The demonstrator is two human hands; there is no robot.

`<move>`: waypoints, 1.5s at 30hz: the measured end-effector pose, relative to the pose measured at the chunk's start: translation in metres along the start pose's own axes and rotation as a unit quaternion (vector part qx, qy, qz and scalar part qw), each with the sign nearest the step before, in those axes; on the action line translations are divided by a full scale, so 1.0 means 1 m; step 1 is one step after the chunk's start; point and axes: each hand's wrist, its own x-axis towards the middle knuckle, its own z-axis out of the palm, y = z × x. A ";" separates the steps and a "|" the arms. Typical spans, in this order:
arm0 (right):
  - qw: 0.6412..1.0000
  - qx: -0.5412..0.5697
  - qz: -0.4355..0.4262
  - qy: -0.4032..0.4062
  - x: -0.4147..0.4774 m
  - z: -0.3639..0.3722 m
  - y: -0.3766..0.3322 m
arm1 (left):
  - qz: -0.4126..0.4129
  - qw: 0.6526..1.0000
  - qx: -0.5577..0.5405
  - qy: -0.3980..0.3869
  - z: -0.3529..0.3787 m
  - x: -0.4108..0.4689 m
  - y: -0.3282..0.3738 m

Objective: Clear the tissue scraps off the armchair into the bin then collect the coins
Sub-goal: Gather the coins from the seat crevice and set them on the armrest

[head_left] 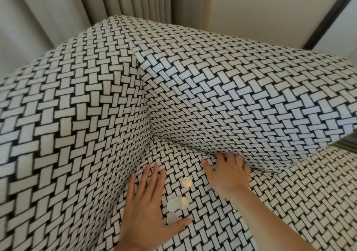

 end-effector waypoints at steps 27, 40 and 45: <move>0.996 0.082 -0.029 -0.033 0.007 0.002 0.014 | -0.005 0.999 0.037 -0.007 -0.003 -0.002 0.003; 0.999 0.009 0.007 -0.052 0.010 0.001 -0.002 | -0.005 0.999 0.036 -0.011 -0.004 -0.003 0.004; 0.997 0.059 0.003 -0.052 0.011 0.004 0.004 | -0.002 0.999 0.034 -0.005 -0.004 -0.003 0.004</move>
